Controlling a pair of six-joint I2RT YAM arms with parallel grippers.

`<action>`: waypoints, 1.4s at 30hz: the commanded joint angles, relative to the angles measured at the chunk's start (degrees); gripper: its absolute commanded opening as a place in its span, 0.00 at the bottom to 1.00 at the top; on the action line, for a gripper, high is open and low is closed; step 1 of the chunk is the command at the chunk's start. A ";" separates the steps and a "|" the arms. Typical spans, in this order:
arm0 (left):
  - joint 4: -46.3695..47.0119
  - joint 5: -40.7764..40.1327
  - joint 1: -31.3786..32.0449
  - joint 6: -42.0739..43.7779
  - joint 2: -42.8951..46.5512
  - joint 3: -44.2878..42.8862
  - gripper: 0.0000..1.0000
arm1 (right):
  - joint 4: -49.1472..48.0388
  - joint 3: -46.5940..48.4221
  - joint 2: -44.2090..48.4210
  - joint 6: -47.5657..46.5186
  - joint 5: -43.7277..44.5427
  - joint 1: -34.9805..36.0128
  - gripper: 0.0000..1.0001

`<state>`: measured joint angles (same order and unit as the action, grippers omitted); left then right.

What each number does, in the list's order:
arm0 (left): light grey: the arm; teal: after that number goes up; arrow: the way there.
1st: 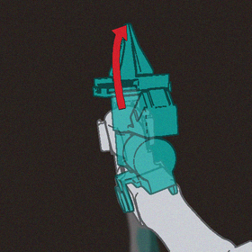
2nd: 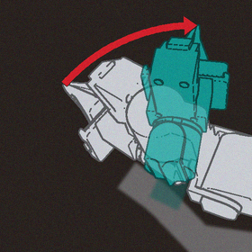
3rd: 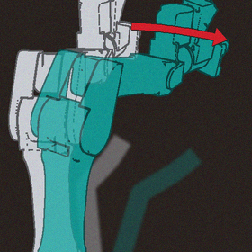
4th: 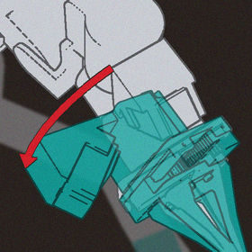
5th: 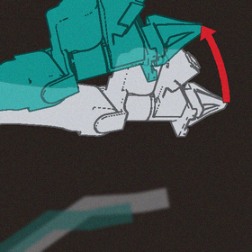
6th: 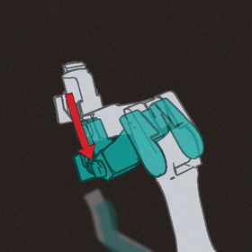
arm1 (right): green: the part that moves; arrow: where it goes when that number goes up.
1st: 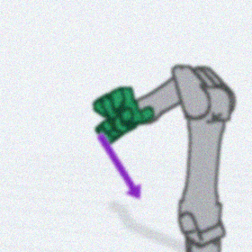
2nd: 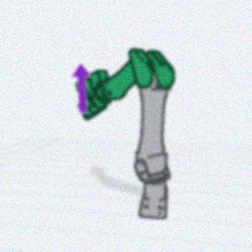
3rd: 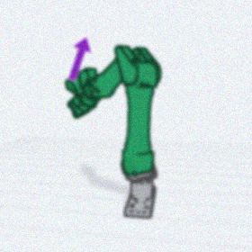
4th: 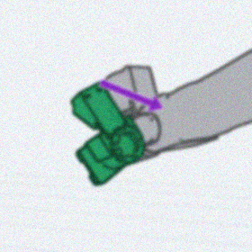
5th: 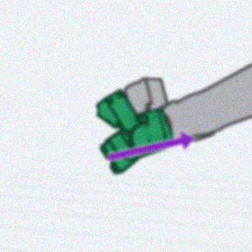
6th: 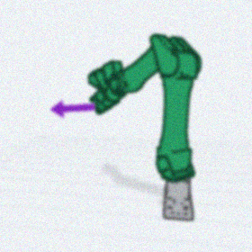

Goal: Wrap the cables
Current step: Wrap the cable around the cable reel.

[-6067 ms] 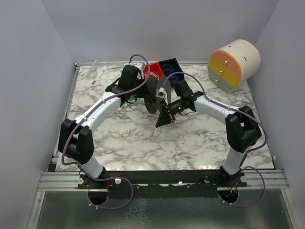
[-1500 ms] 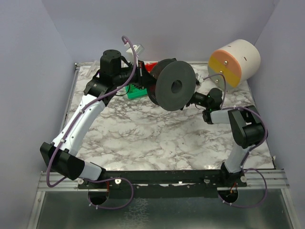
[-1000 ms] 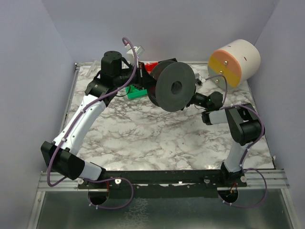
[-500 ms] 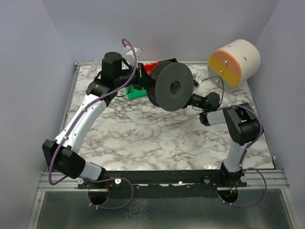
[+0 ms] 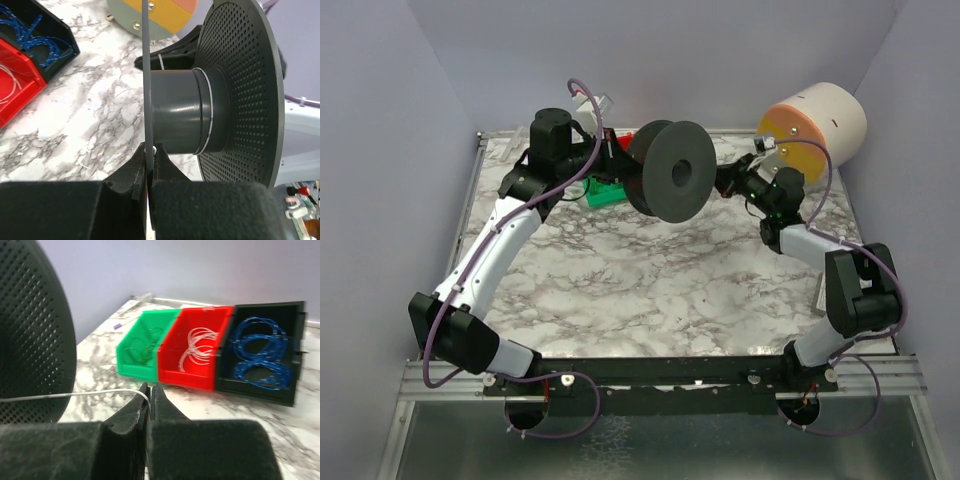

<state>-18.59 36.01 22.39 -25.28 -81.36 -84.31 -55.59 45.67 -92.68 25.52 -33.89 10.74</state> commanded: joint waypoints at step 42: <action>-9.33 -51.29 12.43 21.64 1.25 3.74 0.00 | 37.69 28.43 7.79 5.60 -40.09 8.70 0.00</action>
<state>-30.83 -10.66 34.74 -3.16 -79.77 -80.20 -4.58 77.14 -85.10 18.48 -62.57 16.45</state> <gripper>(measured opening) 0.024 0.005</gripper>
